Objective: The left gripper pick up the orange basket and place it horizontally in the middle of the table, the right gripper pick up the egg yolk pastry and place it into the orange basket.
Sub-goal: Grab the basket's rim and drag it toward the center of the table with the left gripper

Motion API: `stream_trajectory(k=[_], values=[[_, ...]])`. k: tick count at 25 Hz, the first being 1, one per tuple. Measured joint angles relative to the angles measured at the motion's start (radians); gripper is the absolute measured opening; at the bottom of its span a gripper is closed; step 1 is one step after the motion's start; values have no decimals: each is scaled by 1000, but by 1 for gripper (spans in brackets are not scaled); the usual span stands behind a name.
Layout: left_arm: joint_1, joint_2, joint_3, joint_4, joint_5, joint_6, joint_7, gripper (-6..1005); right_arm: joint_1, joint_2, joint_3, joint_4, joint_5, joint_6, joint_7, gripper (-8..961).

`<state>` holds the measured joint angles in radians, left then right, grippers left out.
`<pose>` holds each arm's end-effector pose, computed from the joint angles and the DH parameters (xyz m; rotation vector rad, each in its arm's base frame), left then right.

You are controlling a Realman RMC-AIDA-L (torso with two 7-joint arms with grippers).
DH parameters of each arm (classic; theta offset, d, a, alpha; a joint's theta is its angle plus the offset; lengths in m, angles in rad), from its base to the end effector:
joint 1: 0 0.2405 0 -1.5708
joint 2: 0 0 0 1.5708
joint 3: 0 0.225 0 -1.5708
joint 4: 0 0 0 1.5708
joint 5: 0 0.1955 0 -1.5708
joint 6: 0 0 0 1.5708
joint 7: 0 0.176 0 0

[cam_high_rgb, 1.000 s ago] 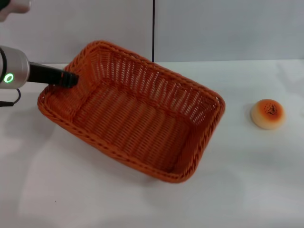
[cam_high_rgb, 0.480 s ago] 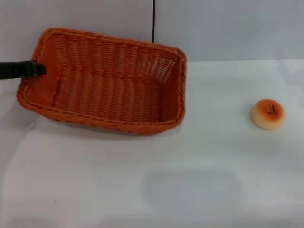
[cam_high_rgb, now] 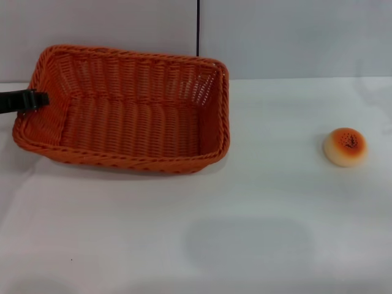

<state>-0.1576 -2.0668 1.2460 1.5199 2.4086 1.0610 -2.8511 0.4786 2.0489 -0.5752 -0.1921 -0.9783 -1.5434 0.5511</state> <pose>-0.2563 0.3380 0.0639 -1.8642 -1.3961 -0.2304 0.2411 0.3456 0.0850 -1.6107 0.2633 1.1106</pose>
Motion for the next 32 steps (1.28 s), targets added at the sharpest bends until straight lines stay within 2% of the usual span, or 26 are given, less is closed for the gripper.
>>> stream_trajectory(k=[6,9,14,17,28,29,32], values=[[1,1,-3,-11,-13,-1,22,169,-18,7,3,-2,2,-6,0,730],[2,4,-18,-34,-67,11,23,167,-30,12,4,-9,2,-9,0,730],[10,6,-26,-59,-119,29,73,250,-38,14,1,-13,3,-16,0,730],[16,5,-26,-67,-145,30,96,492,-42,14,-1,-16,2,-20,0,730],[60,4,-56,-102,-278,22,234,620,-135,24,-8,-76,-10,-59,62,730],[74,5,-96,-119,-365,29,320,632,-158,25,-6,-87,-10,-66,82,729],[82,5,-115,-133,-417,31,373,631,-178,24,-8,-100,-12,-70,108,729]])
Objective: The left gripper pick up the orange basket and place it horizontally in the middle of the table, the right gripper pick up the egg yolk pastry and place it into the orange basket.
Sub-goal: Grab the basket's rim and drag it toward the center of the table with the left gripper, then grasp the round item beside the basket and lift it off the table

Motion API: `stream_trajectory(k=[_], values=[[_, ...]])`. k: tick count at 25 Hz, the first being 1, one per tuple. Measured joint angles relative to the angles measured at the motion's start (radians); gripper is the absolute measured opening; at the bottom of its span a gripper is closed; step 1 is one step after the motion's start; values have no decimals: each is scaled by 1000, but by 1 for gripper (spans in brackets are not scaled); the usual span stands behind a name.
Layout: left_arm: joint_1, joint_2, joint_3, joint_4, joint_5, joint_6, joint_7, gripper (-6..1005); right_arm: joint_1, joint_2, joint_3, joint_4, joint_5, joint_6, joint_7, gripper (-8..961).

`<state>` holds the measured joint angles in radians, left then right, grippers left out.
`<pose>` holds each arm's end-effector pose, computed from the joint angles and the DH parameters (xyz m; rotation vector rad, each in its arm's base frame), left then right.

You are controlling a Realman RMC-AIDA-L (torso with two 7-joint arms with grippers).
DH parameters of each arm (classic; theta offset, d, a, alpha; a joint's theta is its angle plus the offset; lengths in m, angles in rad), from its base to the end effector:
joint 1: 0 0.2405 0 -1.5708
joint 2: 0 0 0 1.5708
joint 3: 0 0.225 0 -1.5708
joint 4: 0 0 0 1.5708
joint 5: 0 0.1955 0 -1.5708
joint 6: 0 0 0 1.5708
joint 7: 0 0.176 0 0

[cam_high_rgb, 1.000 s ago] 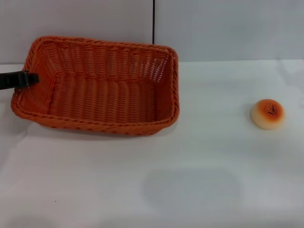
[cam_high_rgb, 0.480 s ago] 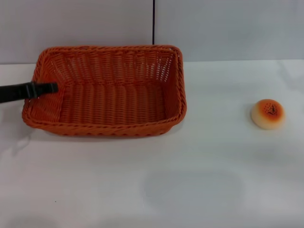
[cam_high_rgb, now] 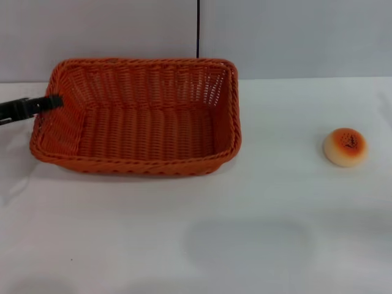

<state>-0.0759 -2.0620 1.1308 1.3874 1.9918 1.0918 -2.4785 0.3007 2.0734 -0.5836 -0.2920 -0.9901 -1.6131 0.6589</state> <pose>-0.2664 0.3174 0.0650 -1.9720 -1.3960 -0.4958 0.2746 0.2981 0.0949 -1.5759 0.3348 1.1113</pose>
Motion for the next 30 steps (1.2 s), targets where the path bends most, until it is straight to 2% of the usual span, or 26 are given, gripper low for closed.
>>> stream_trajectory(k=[3,5,7,8,9,10,11,12,13,14,15,16,17,19,21,22,23,26,27,28,30], values=[[0,0,0,0,0,0,0,631,-40,-1,-2,-41,-10,-1,61,729],[29,-1,-84,-126,-246,12,264,630,-68,-1,-2,-80,-32,4,110,729],[29,-1,-84,-126,-246,12,264,630,-110,-2,3,-194,-131,41,257,729],[36,0,-112,-174,-336,28,373,630,-110,-2,3,-194,-131,41,257,729],[36,0,-112,-174,-336,28,373,629,-125,-3,6,-250,-183,62,329,729],[45,-2,-156,-259,-474,64,564,629,-138,-4,8,-314,-240,83,403,729],[45,-2,-156,-259,-474,64,564,629,-150,-4,14,-382,-311,104,490,729],[47,-2,-178,-332,-571,104,699,629,-162,-3,41,-506,-450,126,662,729],[47,-2,-178,-332,-571,104,699,629,-162,-3,41,-506,-450,126,662,729],[47,-2,-178,-332,-571,104,699,628,-163,-3,61,-561,-525,128,757,729],[40,-1,-208,-400,-627,143,788,628,-158,-3,86,-623,-614,122,861,729],[40,-1,-208,-400,-627,143,788,628,-152,-4,103,-661,-672,114,937,729],[18,0,-265,-522,-685,241,938,628,-133,-8,136,-737,-795,94,1089,729],[10,0,-275,-559,-697,282,1002,627,-122,-12,146,-760,-838,85,1152,729],[3,-2,-283,-598,-713,337,1091,627,-94,-24,159,-793,-932,72,1281,729],[3,-2,-283,-598,-713,337,1091,627,-56,-47,163,-796,-1029,67,1418,729],[0,-2,-283,-609,-716,345,1105,627,-56,-47,163,-796,-1029,67,1418,728],[-5,-3,-283,-623,-719,349,1114,628,12,-84,158,-771,-1168,48,1544,728],[-22,-2,-275,-662,-719,370,1149,628,65,-103,154,-751,-1259,32,1560,728],[-22,-2,-275,-662,-719,370,1149,628,65,-103,154,-751,-1259,32,1560,728],[-27,-2,-272,-679,-719,383,1179,628,107,-119,152,-721,-1321,18,1566,728]])
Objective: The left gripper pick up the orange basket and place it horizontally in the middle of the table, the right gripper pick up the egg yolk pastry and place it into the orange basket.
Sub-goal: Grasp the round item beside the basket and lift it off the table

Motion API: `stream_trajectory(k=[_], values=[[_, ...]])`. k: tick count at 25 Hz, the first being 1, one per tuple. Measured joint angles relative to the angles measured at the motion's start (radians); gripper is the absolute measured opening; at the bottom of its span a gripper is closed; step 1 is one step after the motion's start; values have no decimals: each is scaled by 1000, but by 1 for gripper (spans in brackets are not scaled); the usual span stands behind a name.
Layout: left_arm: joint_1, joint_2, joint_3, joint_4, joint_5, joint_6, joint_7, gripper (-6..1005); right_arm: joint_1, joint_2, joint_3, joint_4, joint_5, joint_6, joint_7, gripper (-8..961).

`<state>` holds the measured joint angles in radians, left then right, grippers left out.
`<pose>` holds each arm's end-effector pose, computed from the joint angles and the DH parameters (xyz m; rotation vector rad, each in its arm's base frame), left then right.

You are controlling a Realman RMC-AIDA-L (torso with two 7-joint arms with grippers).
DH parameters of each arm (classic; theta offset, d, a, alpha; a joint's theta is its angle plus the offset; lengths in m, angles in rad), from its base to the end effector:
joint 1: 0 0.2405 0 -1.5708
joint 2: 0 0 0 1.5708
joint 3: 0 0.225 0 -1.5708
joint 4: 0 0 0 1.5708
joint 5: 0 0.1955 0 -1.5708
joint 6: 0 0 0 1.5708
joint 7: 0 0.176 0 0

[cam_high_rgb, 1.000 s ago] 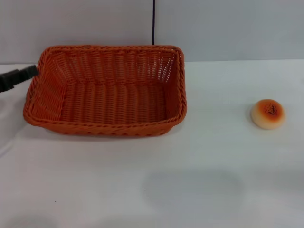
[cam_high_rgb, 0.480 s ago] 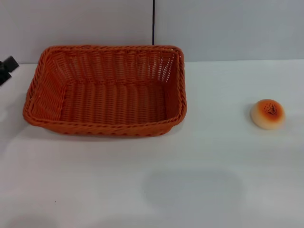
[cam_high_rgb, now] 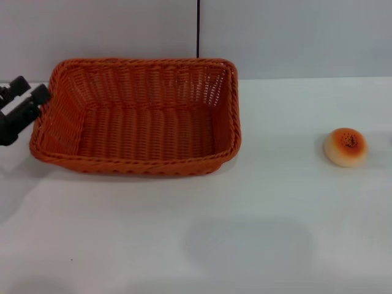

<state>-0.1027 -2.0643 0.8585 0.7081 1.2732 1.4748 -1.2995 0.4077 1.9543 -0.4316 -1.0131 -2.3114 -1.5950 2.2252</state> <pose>-0.2790 0.2736 0.0636 -2.0361 -0.7830 -1.0737 0.3126 0.3088 0.1141 -2.0662 1.5461 0.4376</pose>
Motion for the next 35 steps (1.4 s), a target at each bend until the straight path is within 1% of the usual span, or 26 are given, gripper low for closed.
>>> stream_trajectory(k=[1,2,3,6,7,10,12,15,17,29,33,35], values=[[0,0,0,0,0,0,0,628,20,-8,-2,19,-22,-9,1,728],[-11,-1,0,-37,0,30,40,628,65,-34,-15,81,-51,-38,2,728],[-17,0,0,-57,0,45,57,629,65,-34,-15,81,-51,-38,2,728],[-19,0,0,-66,0,50,65,629,115,-61,-64,166,-64,-59,7,728],[-21,-1,0,-87,2,69,96,629,135,-65,-99,198,-69,-57,13,728],[-21,-1,1,-104,4,89,133,628,153,-64,-126,216,-88,-35,21,728],[-22,-1,1,-120,4,101,156,628,178,-55,-138,238,-142,7,31,728],[-23,-2,1,-136,1,103,161,627,189,-53,-140,258,-169,31,38,728],[-23,-2,1,-137,1,103,161,627,197,-51,-142,286,-184,72,37,728],[-21,0,-3,-138,1,119,160,624,208,-33,-145,318,-176,145,-31,727],[-29,2,-5,-137,2,120,160,623,215,-21,-145,327,-172,167,-58,727],[-32,2,-3,-137,3,121,160,623,219,-14,-145,335,-172,190,-60,623]])
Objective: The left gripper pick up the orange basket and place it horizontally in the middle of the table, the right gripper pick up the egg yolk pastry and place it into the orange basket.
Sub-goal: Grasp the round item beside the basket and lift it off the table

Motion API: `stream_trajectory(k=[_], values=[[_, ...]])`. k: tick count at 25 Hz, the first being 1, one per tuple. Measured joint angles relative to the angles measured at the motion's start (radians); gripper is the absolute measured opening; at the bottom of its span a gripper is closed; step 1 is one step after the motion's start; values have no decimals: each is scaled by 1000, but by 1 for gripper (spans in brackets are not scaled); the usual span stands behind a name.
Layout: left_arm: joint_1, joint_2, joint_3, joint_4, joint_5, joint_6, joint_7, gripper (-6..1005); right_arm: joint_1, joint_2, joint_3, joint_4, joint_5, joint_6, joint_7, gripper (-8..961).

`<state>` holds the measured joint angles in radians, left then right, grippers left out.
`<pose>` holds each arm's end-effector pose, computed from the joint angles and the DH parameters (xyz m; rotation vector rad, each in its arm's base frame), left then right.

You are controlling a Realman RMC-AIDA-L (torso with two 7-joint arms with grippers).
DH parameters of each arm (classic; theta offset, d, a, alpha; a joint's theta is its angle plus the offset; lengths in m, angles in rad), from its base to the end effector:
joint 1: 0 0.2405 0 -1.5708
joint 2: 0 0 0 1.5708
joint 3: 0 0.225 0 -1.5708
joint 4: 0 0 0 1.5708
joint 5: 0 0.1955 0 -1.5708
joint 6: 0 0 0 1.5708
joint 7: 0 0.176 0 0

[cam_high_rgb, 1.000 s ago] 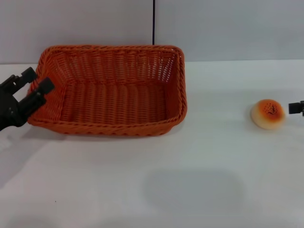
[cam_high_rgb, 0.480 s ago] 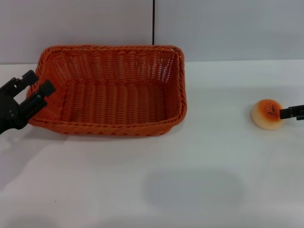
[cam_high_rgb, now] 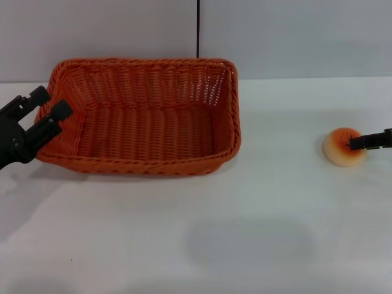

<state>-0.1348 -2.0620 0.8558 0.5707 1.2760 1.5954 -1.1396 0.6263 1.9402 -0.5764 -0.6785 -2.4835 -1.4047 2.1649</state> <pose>-0.2688 0.2593 0.0440 -2.1078 -0.6768 -1.1380 0.2956 0.3466 0.0377 -2.2950 1.5344 0.1586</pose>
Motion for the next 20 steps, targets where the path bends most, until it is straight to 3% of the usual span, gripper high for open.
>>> stream_trajectory(k=[2,9,16,20], values=[[-2,0,-1,0,0,0,-2,623,5,3,-3,14,0,26,-5,519],[-9,0,-5,4,5,-1,-11,621,-1,16,-8,-10,0,35,-14,430],[-12,1,-6,4,5,-3,-12,620,3,21,-8,-27,9,7,-14,183],[-16,2,-6,2,4,-7,-12,620,3,42,-10,-110,45,-64,-14,86]])
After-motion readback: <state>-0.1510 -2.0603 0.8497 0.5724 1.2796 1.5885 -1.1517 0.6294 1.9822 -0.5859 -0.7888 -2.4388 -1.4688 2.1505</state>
